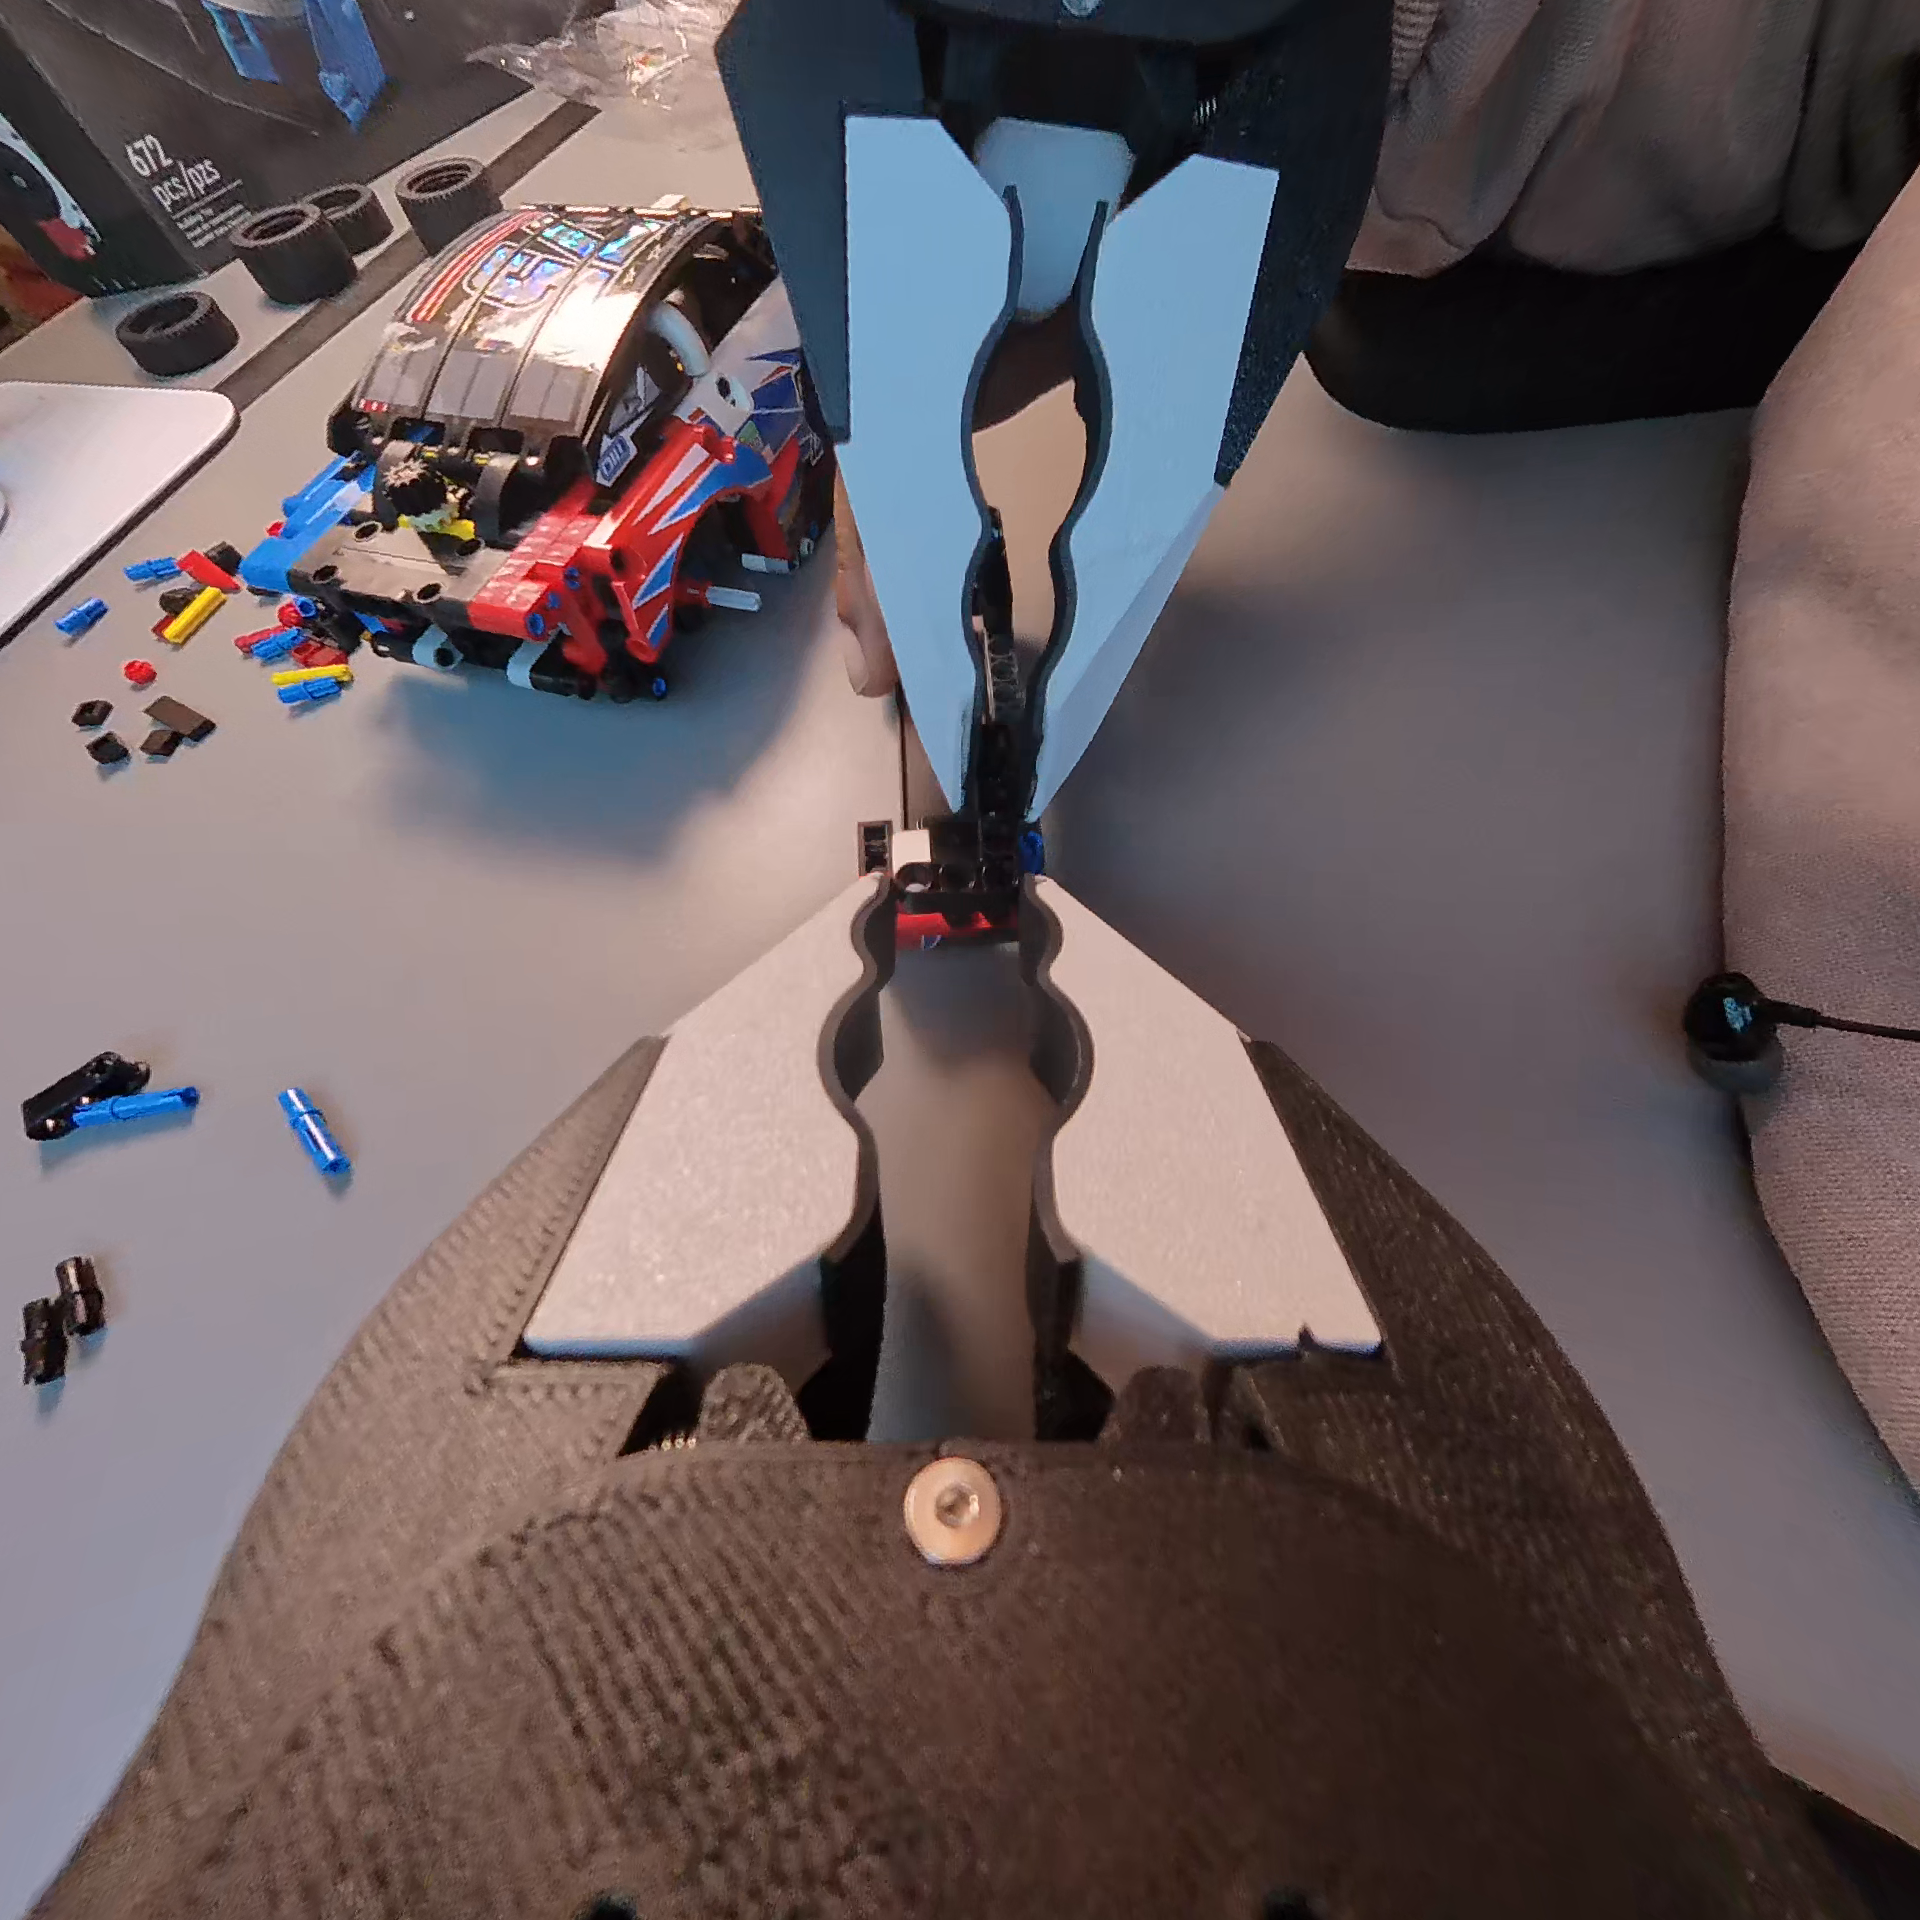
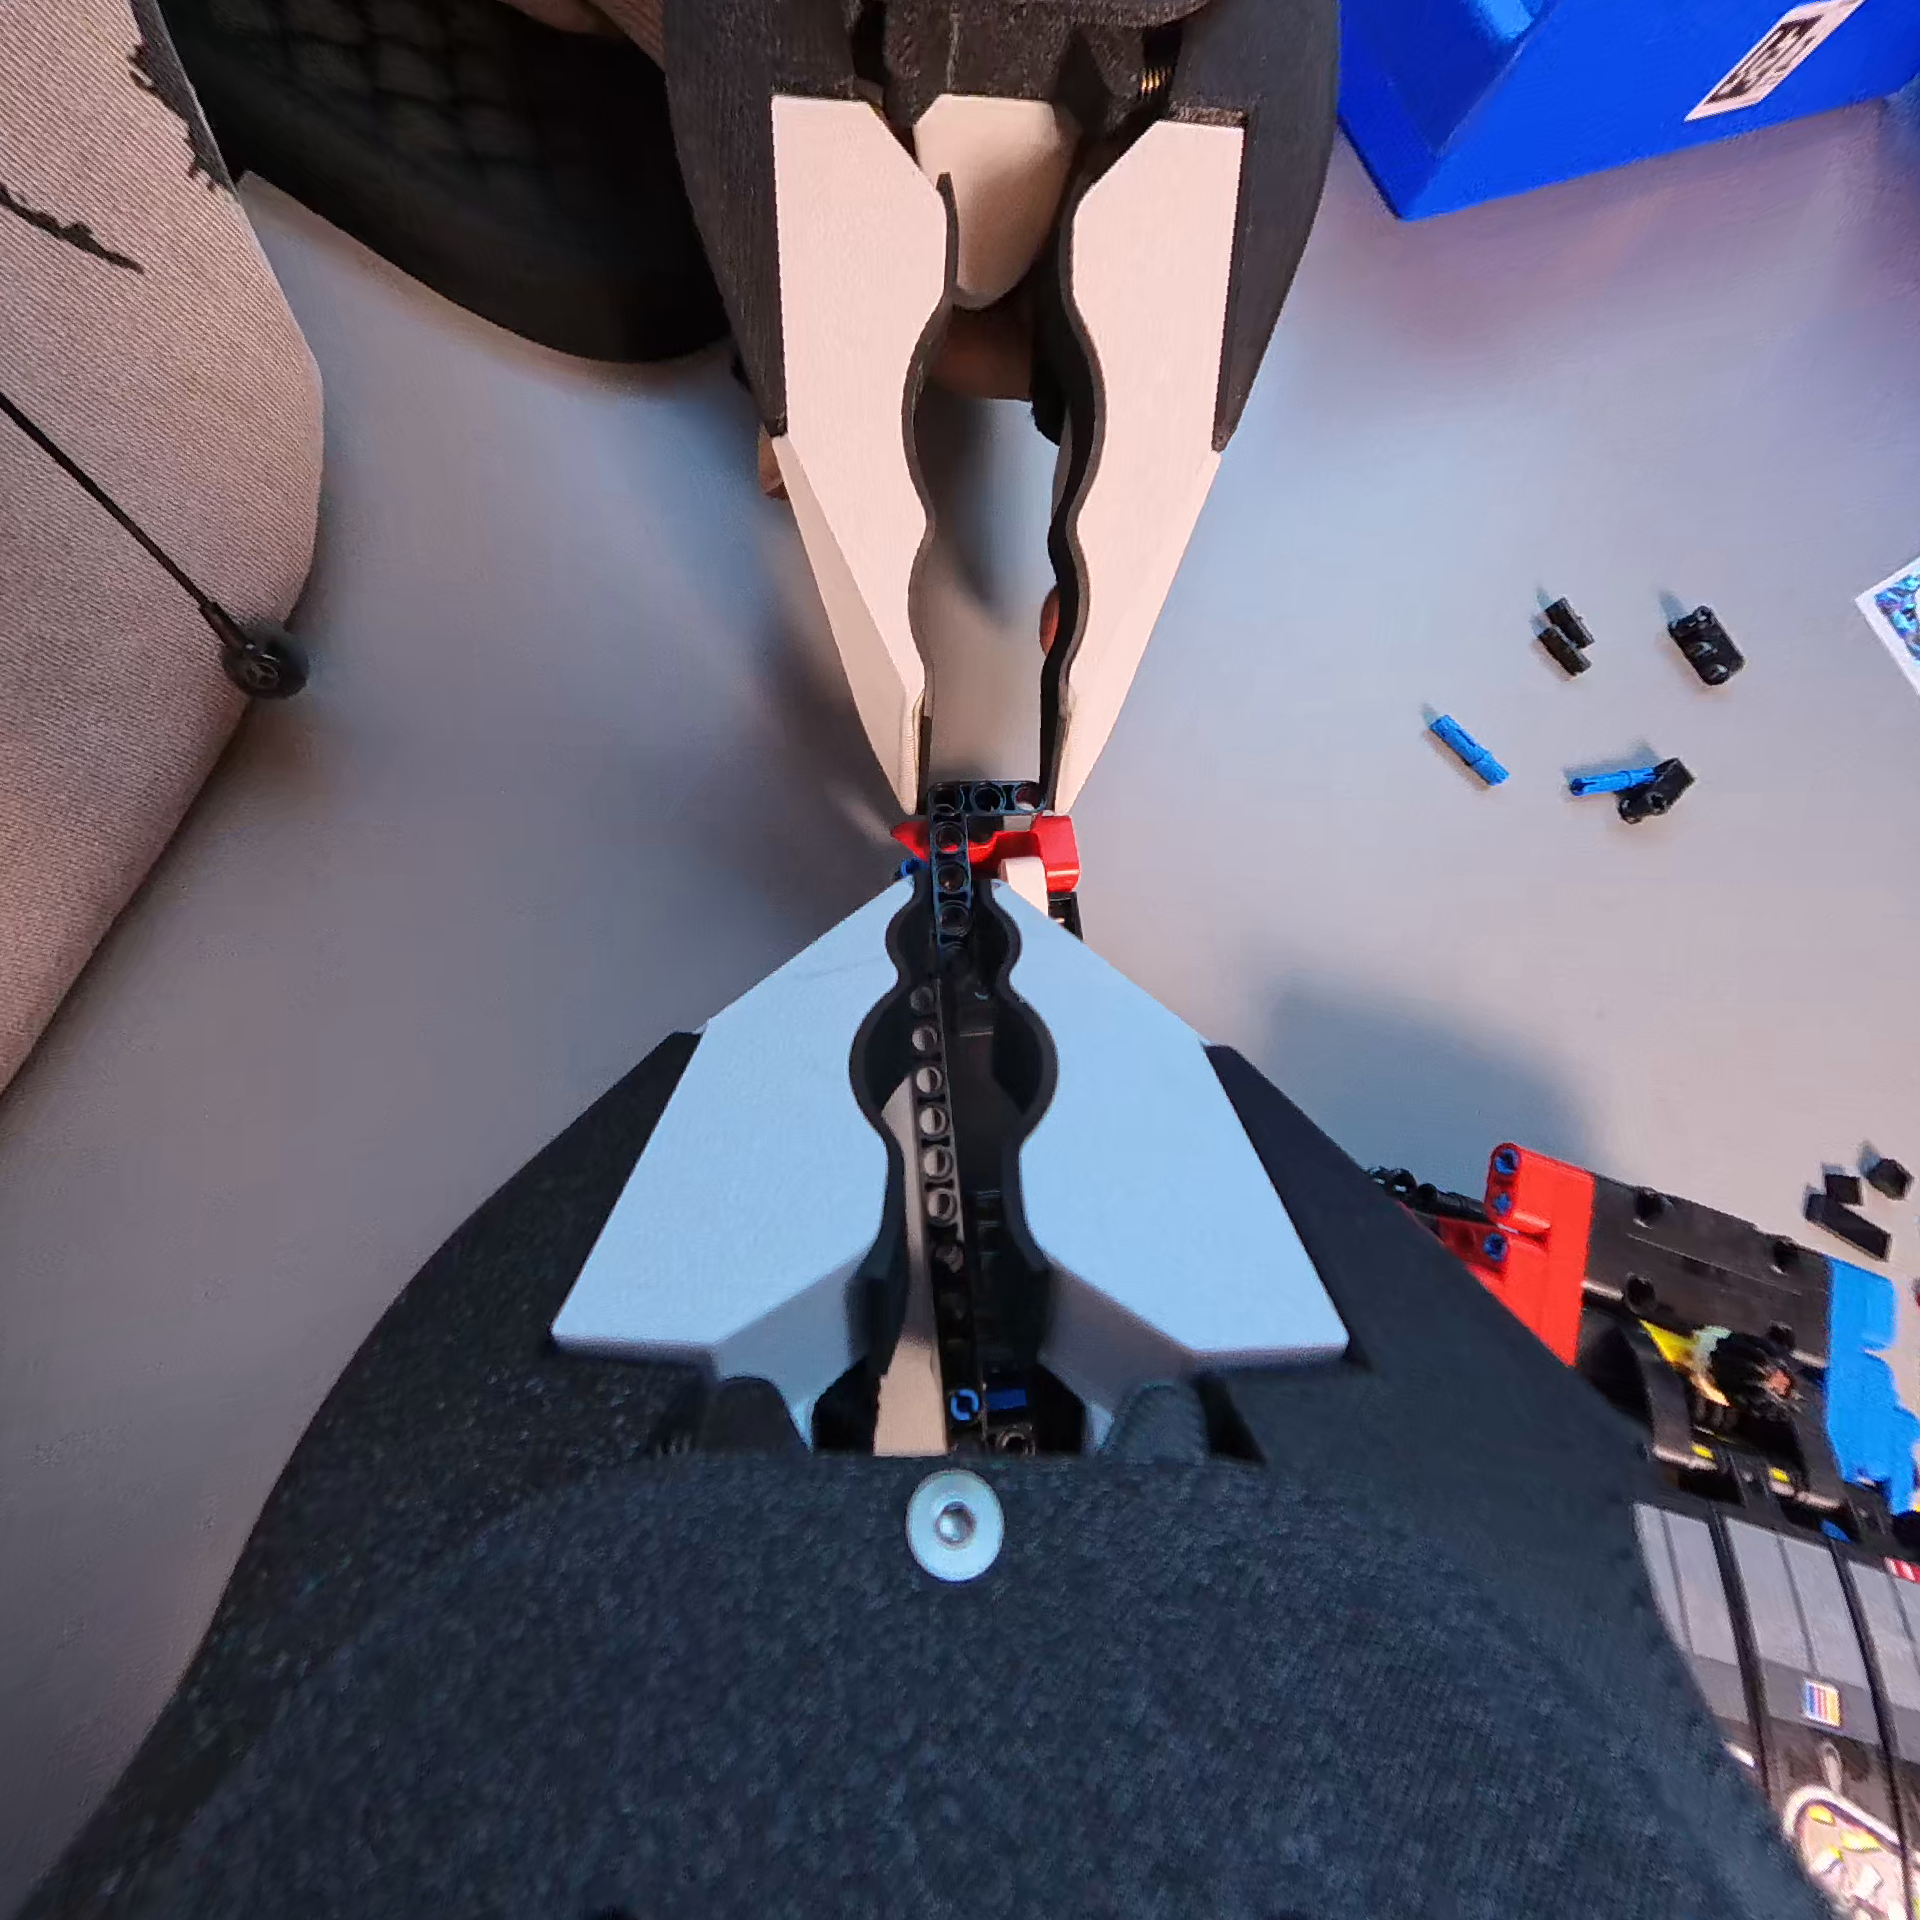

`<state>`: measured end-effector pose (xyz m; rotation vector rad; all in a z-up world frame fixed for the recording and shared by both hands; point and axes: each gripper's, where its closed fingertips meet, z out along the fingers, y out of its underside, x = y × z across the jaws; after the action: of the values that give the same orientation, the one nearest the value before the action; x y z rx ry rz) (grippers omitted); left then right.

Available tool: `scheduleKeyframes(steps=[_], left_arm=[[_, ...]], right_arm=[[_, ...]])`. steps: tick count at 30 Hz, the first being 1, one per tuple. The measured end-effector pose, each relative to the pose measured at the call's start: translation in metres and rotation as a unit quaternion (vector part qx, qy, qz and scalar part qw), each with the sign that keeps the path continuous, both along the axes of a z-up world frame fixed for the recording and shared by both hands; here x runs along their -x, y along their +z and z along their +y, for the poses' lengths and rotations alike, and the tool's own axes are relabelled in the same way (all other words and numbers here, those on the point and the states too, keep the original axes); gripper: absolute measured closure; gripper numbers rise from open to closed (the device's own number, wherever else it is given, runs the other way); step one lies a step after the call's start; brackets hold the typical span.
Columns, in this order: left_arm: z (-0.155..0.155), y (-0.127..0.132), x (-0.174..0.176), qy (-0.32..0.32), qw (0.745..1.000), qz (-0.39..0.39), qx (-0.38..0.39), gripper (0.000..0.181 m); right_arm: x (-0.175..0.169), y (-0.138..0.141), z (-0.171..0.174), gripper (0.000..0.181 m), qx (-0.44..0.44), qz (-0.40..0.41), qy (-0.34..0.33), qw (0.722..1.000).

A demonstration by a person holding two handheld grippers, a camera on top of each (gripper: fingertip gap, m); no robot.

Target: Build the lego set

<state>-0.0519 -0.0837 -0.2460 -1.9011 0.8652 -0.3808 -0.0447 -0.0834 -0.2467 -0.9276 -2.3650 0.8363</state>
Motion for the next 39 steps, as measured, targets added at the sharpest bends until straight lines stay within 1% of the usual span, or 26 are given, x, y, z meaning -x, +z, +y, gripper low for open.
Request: scheduleKeyframes(steps=[6, 12, 17, 18, 23, 26, 28, 31, 36, 39], left_arm=[[-0.001, -0.001, 0.0, -0.002, 1.0, 0.019, -0.014, 0.16], [-0.002, -0.003, -0.001, -0.001, 0.999, 0.033, -0.017, 0.16], [-0.002, -0.003, -0.002, -0.002, 0.999, 0.037, -0.02, 0.16], [-0.002, -0.003, -0.002, -0.002, 0.999, 0.038, -0.021, 0.16], [-0.003, 0.0, -0.002, -0.006, 0.999, 0.025, -0.024, 0.16], [-0.004, 0.0, -0.001, -0.007, 1.0, 0.02, -0.022, 0.16], [-0.004, -0.001, -0.002, -0.01, 0.999, 0.022, -0.023, 0.16], [-0.004, -0.001, -0.001, -0.01, 0.999, 0.026, -0.023, 0.16], [-0.006, 0.004, -0.001, -0.01, 0.999, 0.011, -0.029, 0.16], [-0.008, 0.002, -0.001, -0.015, 0.999, 0.017, -0.026, 0.162]], right_arm=[[0.0, 0.002, -0.002, 0.177, -0.005, 0.009, 0.001, 1.0], [-0.002, -0.005, 0.0, 0.176, -0.017, 0.001, -0.002, 1.0], [-0.002, 0.002, -0.002, 0.178, -0.006, 0.01, 0.0, 1.0], [-0.002, 0.003, -0.002, 0.181, -0.006, 0.013, 0.0, 1.0], [-0.002, 0.007, -0.002, 0.181, -0.007, 0.021, -0.002, 1.0], [-0.003, 0.003, 0.001, 0.173, -0.008, 0.012, -0.005, 1.0], [-0.004, -0.003, 0.002, 0.171, -0.015, 0.0, -0.006, 1.0], [-0.003, -0.008, -0.001, 0.177, -0.023, -0.009, 0.002, 1.0], [-0.004, 0.001, -0.003, 0.177, -0.021, 0.005, 0.006, 1.0], [-0.006, 0.003, -0.005, 0.177, -0.027, 0.004, 0.012, 1.0]])
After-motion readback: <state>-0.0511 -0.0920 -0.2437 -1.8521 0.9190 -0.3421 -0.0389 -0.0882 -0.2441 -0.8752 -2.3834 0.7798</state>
